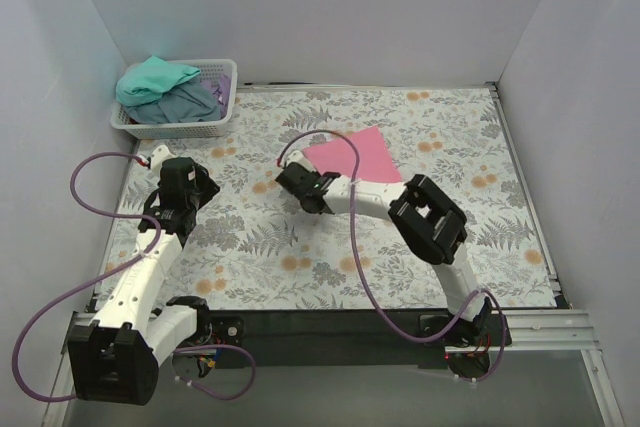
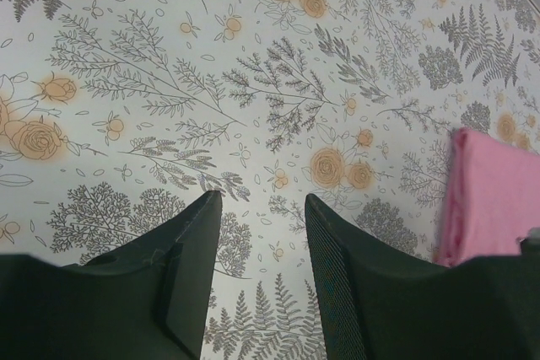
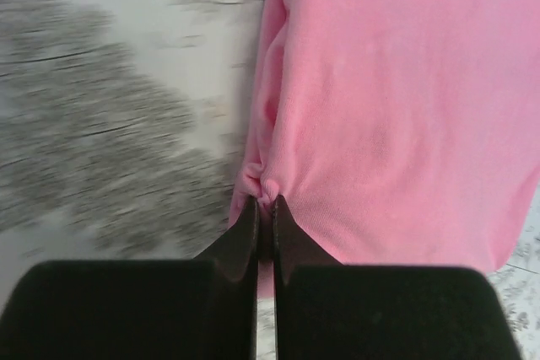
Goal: Fold and stack the t-shirts
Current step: Neatly place the folded tshirt to the corner
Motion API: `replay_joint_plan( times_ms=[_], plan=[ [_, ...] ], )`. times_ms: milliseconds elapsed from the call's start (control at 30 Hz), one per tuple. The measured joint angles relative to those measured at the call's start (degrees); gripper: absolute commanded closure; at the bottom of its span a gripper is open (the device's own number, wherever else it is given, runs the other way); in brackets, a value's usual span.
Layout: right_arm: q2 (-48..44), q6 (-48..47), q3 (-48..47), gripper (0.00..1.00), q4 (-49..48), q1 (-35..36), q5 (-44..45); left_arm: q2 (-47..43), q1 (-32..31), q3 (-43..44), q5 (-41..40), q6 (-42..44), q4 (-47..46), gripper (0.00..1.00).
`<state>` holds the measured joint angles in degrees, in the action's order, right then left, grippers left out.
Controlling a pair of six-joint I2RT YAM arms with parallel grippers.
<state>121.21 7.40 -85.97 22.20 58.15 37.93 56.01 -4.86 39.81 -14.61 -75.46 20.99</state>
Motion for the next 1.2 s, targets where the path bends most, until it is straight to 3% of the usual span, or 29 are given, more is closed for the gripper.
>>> replay_joint_plan(
  times_ms=[333, 667, 700, 733, 833, 933, 1200],
  plan=[
    [1.09, -13.07, 0.59, 0.99, -4.00, -22.05, 1.18, 1.92, 0.26, 0.00, 0.50, 0.02, 0.02, 0.58],
    [9.99, -31.71, -7.87, 0.99, -13.44, -35.95, 3.10, 5.16, 0.28, 0.09, 1.01, 0.04, 0.24, 0.58],
    [10.19, -32.30, -7.98, 0.98, -14.12, -36.74, 3.19, 5.31, 0.28, 0.11, 1.18, 0.04, 0.26, 0.58],
    [10.01, -32.52, -7.85, 0.85, -14.36, -37.29, 2.86, 5.44, 0.28, 0.13, 1.36, 0.02, 0.26, 0.58],
    [6.86, -29.97, -4.39, 0.63, -14.62, -38.60, -0.28, 5.81, 0.28, 0.33, 2.05, 0.02, 0.44, 0.58],
    [0.55, -24.61, 0.46, 0.55, -12.20, -38.77, -5.07, 5.81, 0.28, 0.33, 2.56, 0.02, 0.44, 0.58],
    [-20.41, -1.16, 12.57, 0.57, -10.86, -42.05, -18.21, 4.92, 0.28, 0.33, 3.61, 0.00, 0.46, 0.58]
  ],
)
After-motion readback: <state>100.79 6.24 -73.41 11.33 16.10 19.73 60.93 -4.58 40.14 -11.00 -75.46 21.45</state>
